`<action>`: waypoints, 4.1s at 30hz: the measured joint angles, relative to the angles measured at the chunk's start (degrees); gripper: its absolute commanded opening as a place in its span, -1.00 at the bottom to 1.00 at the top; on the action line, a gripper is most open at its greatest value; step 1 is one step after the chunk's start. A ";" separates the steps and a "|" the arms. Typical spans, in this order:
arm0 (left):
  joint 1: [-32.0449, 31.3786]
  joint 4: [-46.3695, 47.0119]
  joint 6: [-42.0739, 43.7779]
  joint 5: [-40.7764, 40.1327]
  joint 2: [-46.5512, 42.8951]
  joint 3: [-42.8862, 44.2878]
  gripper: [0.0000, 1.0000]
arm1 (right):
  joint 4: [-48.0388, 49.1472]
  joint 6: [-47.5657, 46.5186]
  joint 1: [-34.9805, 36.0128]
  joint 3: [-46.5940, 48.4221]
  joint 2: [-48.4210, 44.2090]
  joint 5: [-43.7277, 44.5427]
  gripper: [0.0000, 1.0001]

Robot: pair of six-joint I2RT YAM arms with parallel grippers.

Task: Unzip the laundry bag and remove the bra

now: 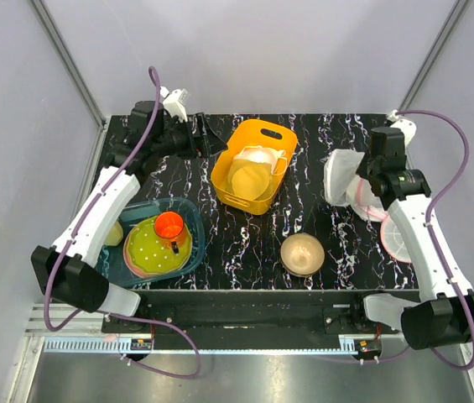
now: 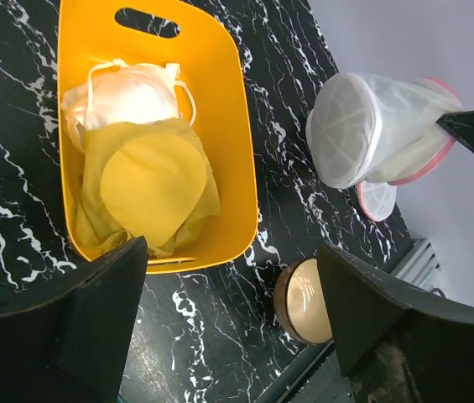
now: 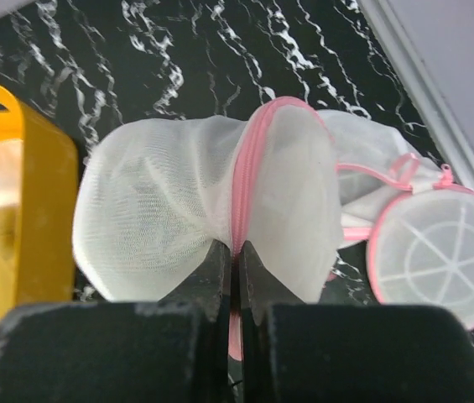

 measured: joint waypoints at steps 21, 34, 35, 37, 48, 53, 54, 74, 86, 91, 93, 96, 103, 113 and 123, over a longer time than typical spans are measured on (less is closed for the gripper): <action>-3.72 -3.21 3.52 -6.43 2.10 -1.18 0.76 | 2.05 3.13 11.08 0.20 7.28 -0.11 0.92; -26.01 -8.79 3.78 -16.06 19.65 17.20 0.67 | 7.19 11.50 -12.74 -12.09 -1.18 -23.96 1.00; -27.26 -8.96 3.76 -16.85 21.35 19.23 0.65 | 7.21 12.02 -15.78 -12.61 -1.25 -25.59 0.99; -29.75 -10.32 3.54 -18.05 24.92 23.45 0.64 | 7.39 13.20 -20.17 -13.55 -1.40 -27.89 0.99; -38.10 -15.63 2.82 -24.72 41.72 44.52 0.59 | 8.66 20.02 -28.74 -20.57 -3.74 -34.95 0.99; -39.01 -15.98 2.78 -26.51 43.21 44.85 0.59 | 12.46 20.35 -28.70 -21.51 -5.03 -40.74 0.99; -38.86 -15.61 2.80 -26.80 42.56 43.50 0.59 | 13.18 20.24 -28.55 -21.66 -4.52 -42.03 0.99; -19.32 -10.45 3.82 -27.32 1.57 13.66 0.61 | 13.84 8.98 -10.99 -15.39 6.19 -29.99 -1.00; -9.25 -12.17 6.01 -28.41 0.50 4.39 0.61 | -4.55 -4.50 10.16 7.56 -0.37 7.74 -1.00; -8.72 -12.83 7.23 -29.35 -0.17 1.70 0.62 | -4.52 -10.03 26.38 10.69 10.91 26.12 0.24; -8.61 -13.31 7.72 -29.55 -0.48 1.25 0.62 | -4.26 -11.19 30.27 10.71 18.10 28.59 0.82; -8.02 -14.25 8.35 -29.79 -1.29 1.05 0.63 | -6.05 -11.21 34.64 10.69 28.35 26.69 0.99; -7.54 -14.38 8.81 -29.42 -2.93 0.98 0.65 | -0.96 -7.87 29.33 3.82 15.26 11.28 0.99; -22.25 -15.54 7.45 -32.24 9.38 12.39 0.59 | 6.36 4.50 -2.19 -9.18 -9.68 -13.00 0.99; -32.20 -17.75 5.77 -32.46 20.37 19.04 0.57 | 16.87 14.99 -12.98 -23.96 -0.07 -37.29 0.87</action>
